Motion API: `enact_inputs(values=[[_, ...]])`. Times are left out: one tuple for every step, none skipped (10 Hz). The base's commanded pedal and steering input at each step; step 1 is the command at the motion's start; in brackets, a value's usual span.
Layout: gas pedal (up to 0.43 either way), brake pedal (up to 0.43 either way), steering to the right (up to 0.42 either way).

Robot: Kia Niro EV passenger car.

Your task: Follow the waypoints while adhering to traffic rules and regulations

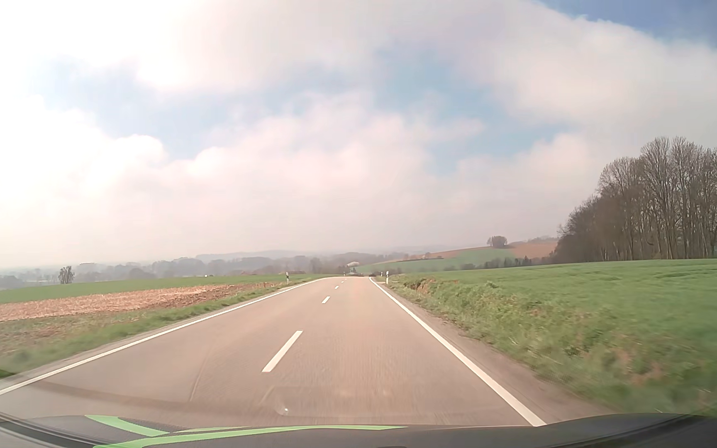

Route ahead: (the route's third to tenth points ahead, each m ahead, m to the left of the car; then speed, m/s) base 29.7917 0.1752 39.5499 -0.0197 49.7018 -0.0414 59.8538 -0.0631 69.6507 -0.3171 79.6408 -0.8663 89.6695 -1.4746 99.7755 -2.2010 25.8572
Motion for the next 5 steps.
enact_inputs(values=[[0.157, 0.000, -0.001], [0.157, 0.000, -0.001], [0.157, 0.000, -0.001], [0.157, 0.000, -0.002], [0.157, 0.000, -0.003]])
